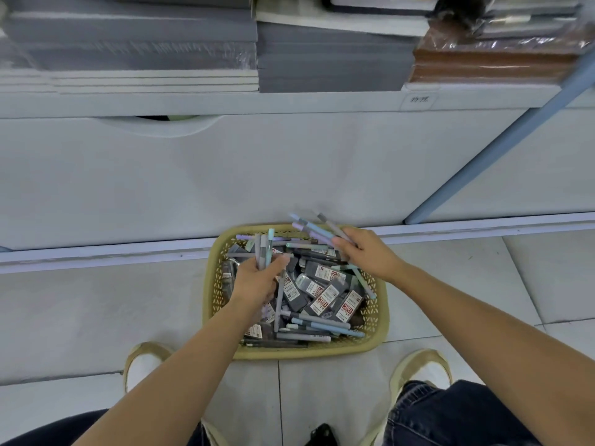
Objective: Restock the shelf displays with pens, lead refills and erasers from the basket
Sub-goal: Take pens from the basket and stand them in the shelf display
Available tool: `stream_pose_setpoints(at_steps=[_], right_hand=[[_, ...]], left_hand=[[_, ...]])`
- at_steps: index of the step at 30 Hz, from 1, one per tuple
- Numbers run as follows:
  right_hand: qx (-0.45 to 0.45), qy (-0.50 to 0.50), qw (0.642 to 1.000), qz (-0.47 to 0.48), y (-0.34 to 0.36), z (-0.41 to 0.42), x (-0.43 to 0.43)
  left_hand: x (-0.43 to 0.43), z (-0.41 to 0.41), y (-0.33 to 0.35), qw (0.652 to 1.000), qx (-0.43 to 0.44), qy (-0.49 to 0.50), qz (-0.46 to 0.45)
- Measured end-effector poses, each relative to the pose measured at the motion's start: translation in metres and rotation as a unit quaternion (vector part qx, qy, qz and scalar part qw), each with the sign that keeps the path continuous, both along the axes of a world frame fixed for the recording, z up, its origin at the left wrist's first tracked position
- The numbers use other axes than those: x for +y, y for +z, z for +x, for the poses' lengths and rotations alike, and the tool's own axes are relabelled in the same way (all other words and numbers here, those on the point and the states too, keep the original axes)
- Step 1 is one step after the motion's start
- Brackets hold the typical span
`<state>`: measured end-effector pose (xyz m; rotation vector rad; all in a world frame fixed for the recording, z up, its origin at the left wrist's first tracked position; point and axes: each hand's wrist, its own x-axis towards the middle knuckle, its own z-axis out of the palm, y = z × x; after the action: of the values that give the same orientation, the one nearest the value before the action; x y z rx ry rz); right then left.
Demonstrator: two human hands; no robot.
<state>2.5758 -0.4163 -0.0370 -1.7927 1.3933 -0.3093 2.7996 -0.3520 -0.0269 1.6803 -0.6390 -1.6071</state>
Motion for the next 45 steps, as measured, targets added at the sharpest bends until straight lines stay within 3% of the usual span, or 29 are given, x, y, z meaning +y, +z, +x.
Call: stream_pose_setpoints(at_steps=[5,8,12,16,19,24,28,32,37,45], right_hand=[[-0.157,0.011,0.979,0.131,0.028,0.051,0.021],[-0.197,0.052,0.967,0.156,0.044,0.073,0.034],[-0.175,0.070,0.975,0.119,0.069,0.081,0.034],[-0.171,0.063,0.980,0.079,0.091,0.077,0.031],[-0.120,0.101,0.987,0.030,0.104,0.076,0.032],[-0.137,0.106,0.985,0.018,0.130,0.079,0.036],[-0.209,0.038,0.975,-0.057,0.150,0.084,0.032],[-0.292,0.022,0.956,-0.029,0.169,0.087,0.029],[-0.424,-0.027,0.905,-0.001,0.188,0.084,0.027],[-0.425,-0.048,0.903,-0.041,0.221,0.082,0.019]], left_hand=[[-0.003,-0.014,0.026,0.993,0.070,0.075,-0.063],[-0.001,-0.010,0.040,0.985,0.054,0.122,-0.109],[0.002,0.009,0.058,0.980,0.003,0.137,-0.145],[-0.002,0.018,0.085,0.966,0.011,0.141,-0.217],[0.001,0.018,0.101,0.967,0.014,0.122,-0.224],[0.007,0.018,0.124,0.960,0.010,0.109,-0.259],[0.007,0.022,0.142,0.956,-0.015,0.090,-0.278],[0.007,0.026,0.159,0.953,-0.010,0.091,-0.289],[0.012,0.033,0.162,0.968,-0.016,0.029,-0.248],[0.010,0.030,0.189,0.955,-0.005,-0.045,-0.292]])
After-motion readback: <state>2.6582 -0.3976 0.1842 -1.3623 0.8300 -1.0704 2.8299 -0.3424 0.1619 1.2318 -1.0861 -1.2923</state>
